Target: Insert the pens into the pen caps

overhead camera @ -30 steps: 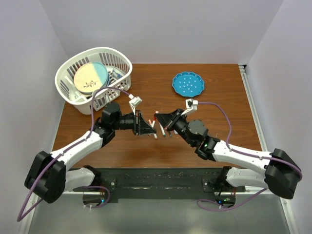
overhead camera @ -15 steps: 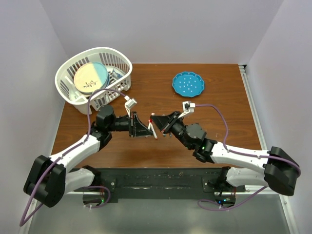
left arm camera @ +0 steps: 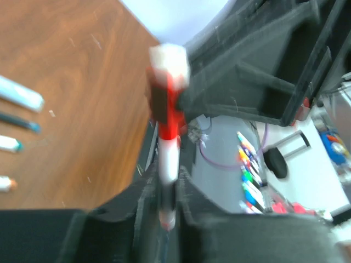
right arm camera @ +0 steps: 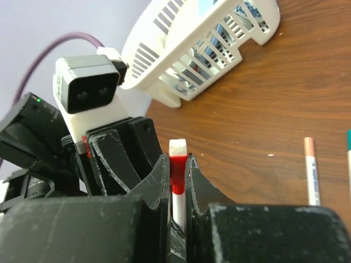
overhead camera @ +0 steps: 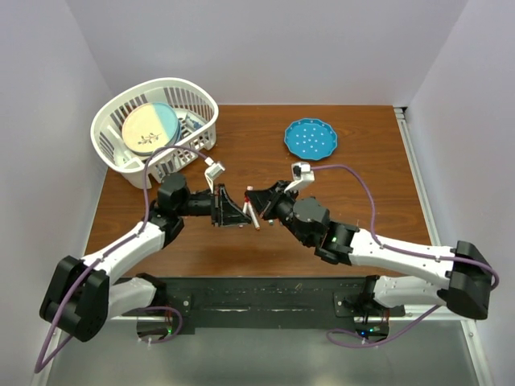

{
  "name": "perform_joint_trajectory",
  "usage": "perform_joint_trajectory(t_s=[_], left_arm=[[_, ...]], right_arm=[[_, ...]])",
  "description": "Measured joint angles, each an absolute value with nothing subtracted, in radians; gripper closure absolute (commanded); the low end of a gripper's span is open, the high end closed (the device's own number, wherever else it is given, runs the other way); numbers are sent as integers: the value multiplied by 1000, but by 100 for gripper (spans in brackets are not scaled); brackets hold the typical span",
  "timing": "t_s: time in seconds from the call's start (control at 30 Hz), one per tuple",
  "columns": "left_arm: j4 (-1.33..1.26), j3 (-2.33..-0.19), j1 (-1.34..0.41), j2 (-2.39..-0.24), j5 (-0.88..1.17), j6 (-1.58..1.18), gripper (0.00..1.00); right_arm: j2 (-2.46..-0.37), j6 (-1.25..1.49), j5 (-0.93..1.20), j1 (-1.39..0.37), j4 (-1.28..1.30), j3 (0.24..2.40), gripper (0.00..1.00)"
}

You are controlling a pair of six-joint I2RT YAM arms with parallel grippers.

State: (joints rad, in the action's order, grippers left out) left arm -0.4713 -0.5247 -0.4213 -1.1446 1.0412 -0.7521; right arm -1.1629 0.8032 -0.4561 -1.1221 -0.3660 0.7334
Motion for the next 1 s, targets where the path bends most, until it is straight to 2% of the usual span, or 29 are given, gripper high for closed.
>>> perform_joint_trajectory(t_s=[0.03,0.1,0.13,0.17,0.23,0.43,0.7,1.0], left_arm=[[-481,-524,-421,-1140,1039,-749,60],[-523,-521,-419,-1116,1002,-749,50],[-539,-513,-417,-1093,979,-749,36],[-550,-504,-412,-1066,955,-748,29],[-550,-489,-403,-1010,923,-736,20],[-382,-495,-400,-888,834,-630,4],[-123,-540,-399,-862,646,-495,0],[63,-593,-399,-816,504,-385,0]], right_arm=[[-1159,790,-451,-1120,-315,765,100],[-1157,763,-394,-1114,-199,826,100],[-1158,746,-353,-1096,-146,852,100],[-1158,729,-313,-1074,-90,879,100],[-1164,685,-261,-1009,8,934,100],[-1215,510,-211,-771,235,1088,100],[-1414,330,-245,-617,449,1161,97],[-1642,282,-240,-503,438,1153,91]])
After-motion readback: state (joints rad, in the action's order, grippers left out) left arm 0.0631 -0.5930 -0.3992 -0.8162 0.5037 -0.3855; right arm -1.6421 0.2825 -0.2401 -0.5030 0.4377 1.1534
